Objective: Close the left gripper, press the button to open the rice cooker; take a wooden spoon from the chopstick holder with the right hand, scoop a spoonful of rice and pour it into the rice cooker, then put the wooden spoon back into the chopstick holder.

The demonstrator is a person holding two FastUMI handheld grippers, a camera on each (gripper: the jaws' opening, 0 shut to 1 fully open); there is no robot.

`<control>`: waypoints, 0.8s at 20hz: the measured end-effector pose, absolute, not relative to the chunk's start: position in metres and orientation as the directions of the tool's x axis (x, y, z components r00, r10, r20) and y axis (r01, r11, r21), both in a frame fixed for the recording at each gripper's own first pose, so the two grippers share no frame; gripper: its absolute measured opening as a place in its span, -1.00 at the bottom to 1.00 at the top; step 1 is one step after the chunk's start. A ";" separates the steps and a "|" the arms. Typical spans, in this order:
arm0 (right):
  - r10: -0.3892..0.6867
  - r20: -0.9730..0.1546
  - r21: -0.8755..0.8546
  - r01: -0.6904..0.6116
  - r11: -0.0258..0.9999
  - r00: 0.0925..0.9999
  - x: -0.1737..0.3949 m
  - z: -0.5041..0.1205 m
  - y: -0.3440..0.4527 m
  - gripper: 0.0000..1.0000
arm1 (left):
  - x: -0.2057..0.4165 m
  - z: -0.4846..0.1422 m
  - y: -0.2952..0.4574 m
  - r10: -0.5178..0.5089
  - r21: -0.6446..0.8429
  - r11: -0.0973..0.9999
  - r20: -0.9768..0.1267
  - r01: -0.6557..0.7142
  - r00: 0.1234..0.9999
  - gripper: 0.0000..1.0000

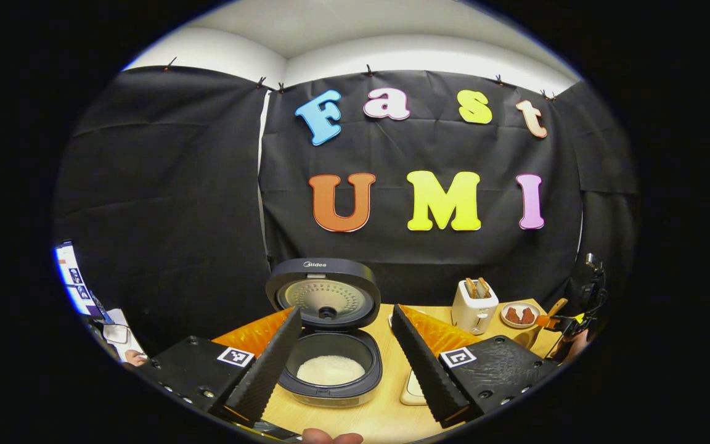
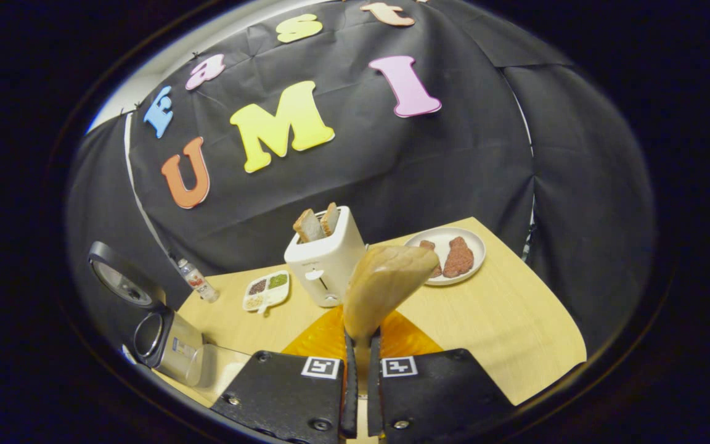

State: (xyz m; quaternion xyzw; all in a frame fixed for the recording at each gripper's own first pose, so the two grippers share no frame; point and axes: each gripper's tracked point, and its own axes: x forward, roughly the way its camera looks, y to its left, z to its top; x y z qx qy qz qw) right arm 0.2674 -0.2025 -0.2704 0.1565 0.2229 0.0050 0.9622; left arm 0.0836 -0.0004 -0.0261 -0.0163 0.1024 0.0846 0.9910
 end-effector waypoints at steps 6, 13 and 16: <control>0.104 -0.466 0.317 0.055 0.947 0.879 0.273 -0.309 -0.202 -0.75 | 0.083 -0.025 0.000 0.190 -0.017 0.980 -0.216 -0.198 0.958 0.89; 0.116 -0.466 0.347 0.061 0.936 0.877 0.270 -0.310 -0.207 -0.31 | 0.091 -0.018 -0.012 0.165 -0.022 0.985 -0.198 -0.172 0.966 0.89; 0.074 -0.442 0.299 0.069 0.952 0.894 0.263 -0.286 -0.219 0.15 | 0.098 -0.013 -0.015 0.143 -0.039 0.987 -0.187 -0.153 0.972 0.89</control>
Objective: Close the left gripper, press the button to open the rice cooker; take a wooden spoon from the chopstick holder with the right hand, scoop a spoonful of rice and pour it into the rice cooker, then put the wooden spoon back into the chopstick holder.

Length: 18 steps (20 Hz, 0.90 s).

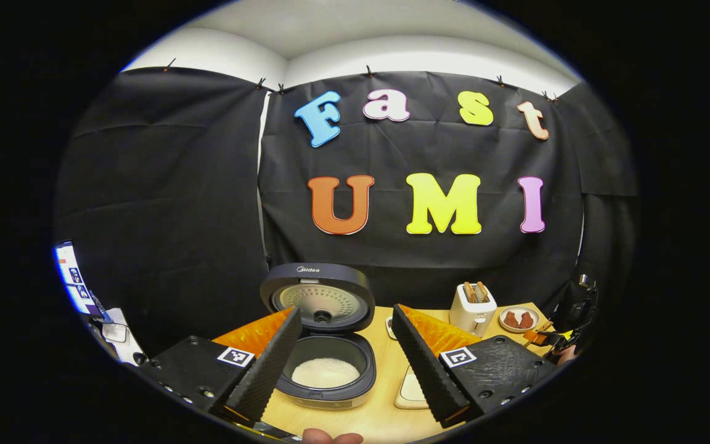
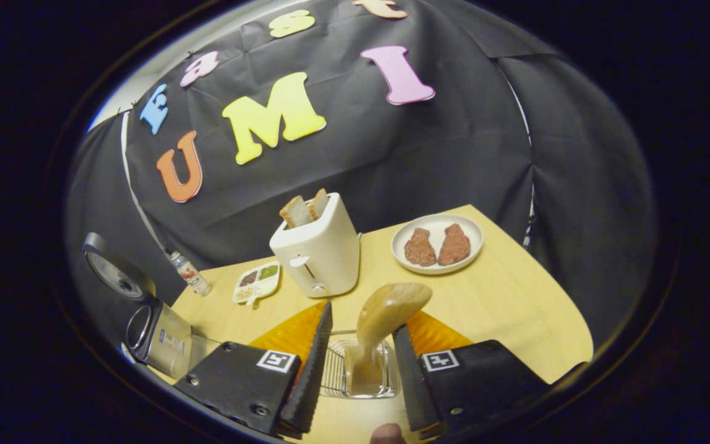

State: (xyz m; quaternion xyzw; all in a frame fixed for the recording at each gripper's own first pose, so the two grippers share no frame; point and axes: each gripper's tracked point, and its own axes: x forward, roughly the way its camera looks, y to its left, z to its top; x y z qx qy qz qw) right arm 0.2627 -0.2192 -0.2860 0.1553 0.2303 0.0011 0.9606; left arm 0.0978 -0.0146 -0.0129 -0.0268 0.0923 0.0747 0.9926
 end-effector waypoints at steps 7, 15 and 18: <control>-0.030 -0.294 0.189 0.089 0.978 0.955 0.228 -0.180 -0.236 0.66 | 0.120 0.015 0.009 0.130 -0.030 0.990 -0.126 -0.135 0.984 0.89; -0.052 -0.136 0.066 0.061 0.996 0.989 0.155 -0.084 -0.196 1.00 | 0.192 0.015 0.052 0.109 -0.030 0.993 -0.184 -0.117 0.977 0.89; -0.035 -0.125 0.019 0.038 0.999 0.992 0.125 -0.075 -0.179 0.92 | 0.226 -0.009 0.058 0.082 -0.050 0.994 -0.268 -0.099 0.960 0.89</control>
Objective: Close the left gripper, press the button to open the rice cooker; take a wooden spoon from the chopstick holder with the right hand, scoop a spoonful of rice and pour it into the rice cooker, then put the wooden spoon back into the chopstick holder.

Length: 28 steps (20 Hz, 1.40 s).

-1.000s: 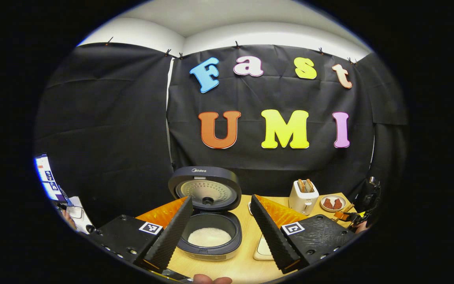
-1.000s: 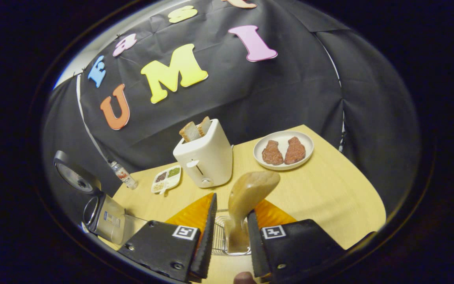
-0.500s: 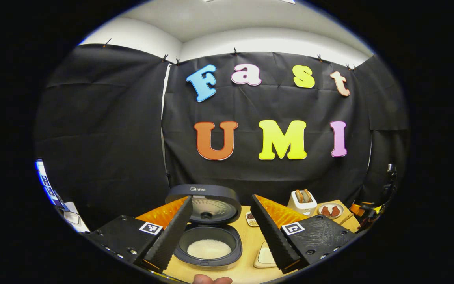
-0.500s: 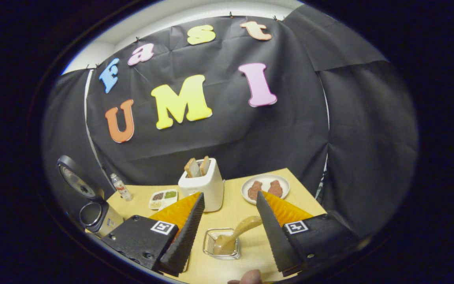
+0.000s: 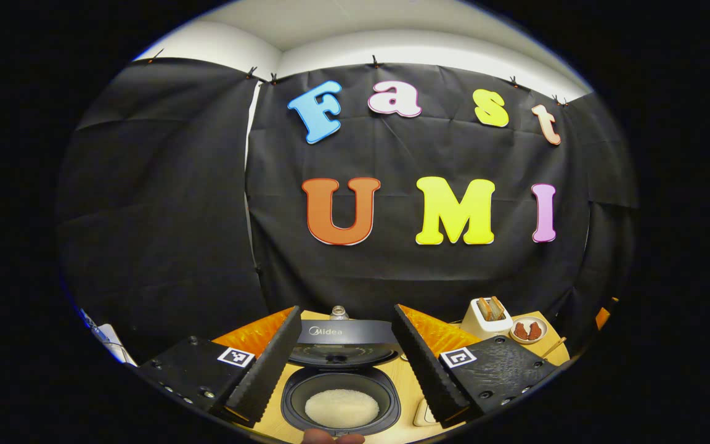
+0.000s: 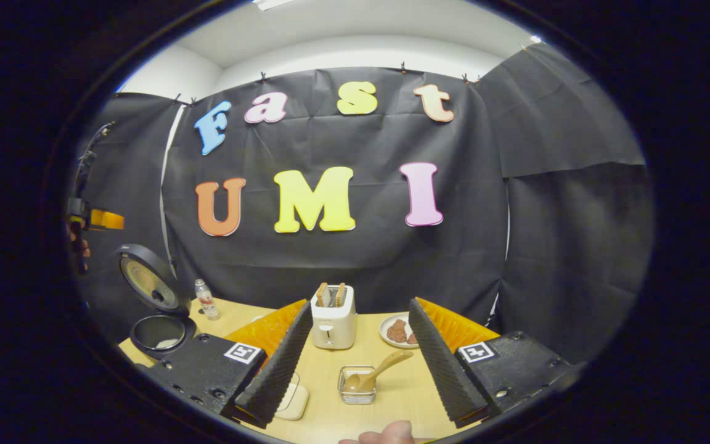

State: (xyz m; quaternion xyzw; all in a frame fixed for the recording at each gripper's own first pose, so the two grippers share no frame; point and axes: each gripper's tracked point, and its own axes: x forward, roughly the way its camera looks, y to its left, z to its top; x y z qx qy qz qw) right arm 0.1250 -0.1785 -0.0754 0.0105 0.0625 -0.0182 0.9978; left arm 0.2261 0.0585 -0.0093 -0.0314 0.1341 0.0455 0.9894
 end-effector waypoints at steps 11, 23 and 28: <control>-0.088 -0.159 0.027 0.094 0.995 0.983 0.076 -0.084 -0.168 1.00 | 0.265 -0.068 0.085 0.081 -0.061 0.990 -0.513 -0.131 0.854 0.96; 0.060 -0.177 0.010 -0.059 0.998 0.982 0.060 -0.087 -0.084 1.00 | 0.143 -0.153 0.044 0.009 -0.096 0.993 -0.541 -0.072 0.841 0.94; 0.062 -0.197 -0.019 -0.068 0.998 0.978 0.041 -0.091 -0.065 1.00 | 0.122 -0.193 0.040 0.002 -0.105 0.992 -0.538 -0.069 0.843 0.94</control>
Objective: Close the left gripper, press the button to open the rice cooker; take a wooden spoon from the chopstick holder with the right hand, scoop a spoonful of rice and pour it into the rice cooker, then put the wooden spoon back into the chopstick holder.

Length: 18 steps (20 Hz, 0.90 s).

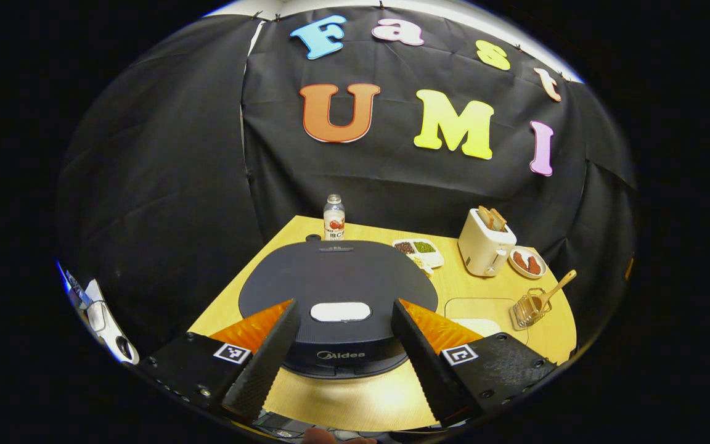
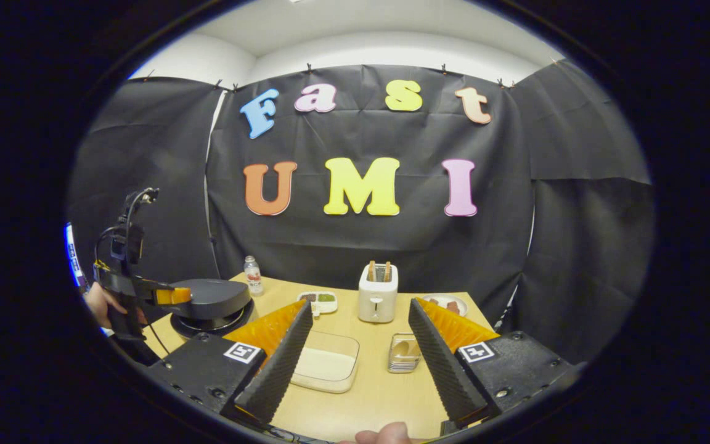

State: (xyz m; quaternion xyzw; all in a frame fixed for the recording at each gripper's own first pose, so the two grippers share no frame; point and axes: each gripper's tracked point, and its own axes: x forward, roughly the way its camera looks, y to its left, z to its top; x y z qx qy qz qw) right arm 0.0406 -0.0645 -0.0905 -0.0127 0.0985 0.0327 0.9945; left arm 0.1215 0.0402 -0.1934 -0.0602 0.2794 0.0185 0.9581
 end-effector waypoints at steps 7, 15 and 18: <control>0.049 -0.215 -0.036 -0.058 0.998 0.975 0.027 -0.092 -0.050 0.93 | 0.109 -0.231 0.040 -0.008 -0.116 0.991 -0.569 -0.071 0.823 0.95; 0.064 -0.218 -0.014 -0.069 0.998 0.974 0.026 -0.092 -0.033 1.00 | 0.103 -0.250 0.038 0.015 -0.102 0.991 -0.571 -0.089 0.821 0.97; 0.053 -0.206 -0.003 -0.055 0.998 0.977 0.029 -0.088 -0.034 0.94 | 0.105 -0.242 0.042 0.003 -0.110 0.991 -0.559 -0.077 0.829 0.96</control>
